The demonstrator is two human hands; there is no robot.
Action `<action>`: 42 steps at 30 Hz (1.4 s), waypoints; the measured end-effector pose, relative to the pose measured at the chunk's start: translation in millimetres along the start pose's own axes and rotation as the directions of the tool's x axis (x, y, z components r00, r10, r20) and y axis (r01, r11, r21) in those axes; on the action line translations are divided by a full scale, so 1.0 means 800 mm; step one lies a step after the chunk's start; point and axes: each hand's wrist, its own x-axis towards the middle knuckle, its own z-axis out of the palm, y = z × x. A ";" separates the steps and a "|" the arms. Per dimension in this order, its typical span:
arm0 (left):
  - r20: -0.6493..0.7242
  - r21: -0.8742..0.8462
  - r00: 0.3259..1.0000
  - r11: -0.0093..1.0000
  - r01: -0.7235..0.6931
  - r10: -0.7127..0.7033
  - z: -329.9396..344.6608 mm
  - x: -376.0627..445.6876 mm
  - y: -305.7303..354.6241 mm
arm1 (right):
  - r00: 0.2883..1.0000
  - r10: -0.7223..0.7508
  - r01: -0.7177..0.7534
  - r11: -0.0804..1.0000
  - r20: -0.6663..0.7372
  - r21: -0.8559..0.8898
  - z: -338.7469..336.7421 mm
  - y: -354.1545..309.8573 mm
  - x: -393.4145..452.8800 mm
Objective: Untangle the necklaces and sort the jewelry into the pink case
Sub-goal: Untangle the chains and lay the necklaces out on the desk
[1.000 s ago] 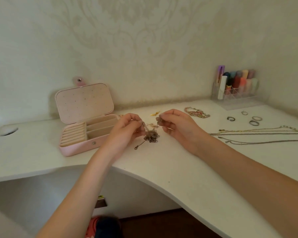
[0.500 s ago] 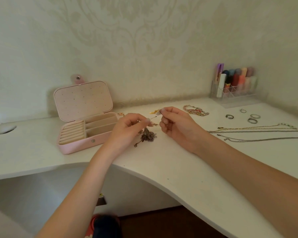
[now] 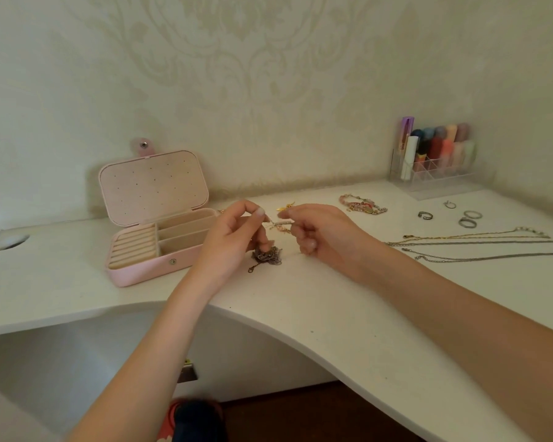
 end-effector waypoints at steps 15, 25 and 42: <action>0.014 0.394 0.998 0.917 -0.059 0.058 0.003 -0.002 -0.008 | 0.940 -0.157 0.201 0.972 -0.303 0.121 -0.041 -0.042 -0.004; -0.228 0.621 0.952 0.784 -0.021 0.206 0.001 -0.003 -0.009 | 0.737 -0.550 0.123 0.681 -0.393 -0.722 -0.052 -0.012 0.002; -0.116 0.039 0.990 0.996 0.083 -0.078 -0.002 -0.001 0.004 | 0.824 -0.483 0.023 0.553 -0.298 -0.833 -0.032 0.006 -0.003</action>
